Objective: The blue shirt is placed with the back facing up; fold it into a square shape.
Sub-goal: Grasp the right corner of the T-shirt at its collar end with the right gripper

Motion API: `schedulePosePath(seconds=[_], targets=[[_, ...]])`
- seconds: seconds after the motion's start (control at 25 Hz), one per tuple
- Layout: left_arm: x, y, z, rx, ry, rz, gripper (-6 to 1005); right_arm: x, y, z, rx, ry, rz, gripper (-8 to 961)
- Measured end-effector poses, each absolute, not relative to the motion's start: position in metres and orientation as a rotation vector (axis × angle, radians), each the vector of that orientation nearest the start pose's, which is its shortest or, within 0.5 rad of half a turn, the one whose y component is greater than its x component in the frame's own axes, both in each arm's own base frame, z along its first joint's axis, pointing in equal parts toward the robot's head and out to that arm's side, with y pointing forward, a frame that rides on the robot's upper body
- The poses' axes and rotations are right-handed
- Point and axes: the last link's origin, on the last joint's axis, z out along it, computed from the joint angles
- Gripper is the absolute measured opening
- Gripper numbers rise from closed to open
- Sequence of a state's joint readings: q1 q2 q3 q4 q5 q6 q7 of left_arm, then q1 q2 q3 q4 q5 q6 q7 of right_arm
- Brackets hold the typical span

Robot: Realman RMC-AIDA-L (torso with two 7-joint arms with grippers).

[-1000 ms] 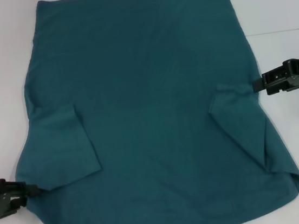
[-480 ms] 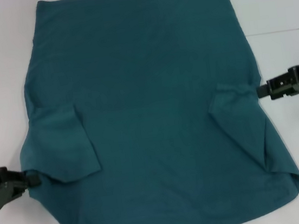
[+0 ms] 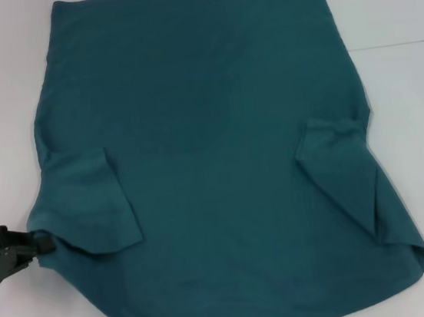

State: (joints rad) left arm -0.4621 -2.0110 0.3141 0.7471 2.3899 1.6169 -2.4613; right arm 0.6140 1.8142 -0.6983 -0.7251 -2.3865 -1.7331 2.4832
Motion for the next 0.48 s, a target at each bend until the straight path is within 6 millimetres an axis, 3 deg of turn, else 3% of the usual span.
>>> schedulePosePath(seconds=[0.16,0.48], targets=[[-0.346,0.301,0.063,2.165,2.477,0.759,27,0.315,0.331,0.103,-2.261,1.956,0.051,561],[-0.345,0.303,0.062,2.167,2.478,0.761,27,0.313,0.331,0.081,-2.331,1.893,-0.048,564]])
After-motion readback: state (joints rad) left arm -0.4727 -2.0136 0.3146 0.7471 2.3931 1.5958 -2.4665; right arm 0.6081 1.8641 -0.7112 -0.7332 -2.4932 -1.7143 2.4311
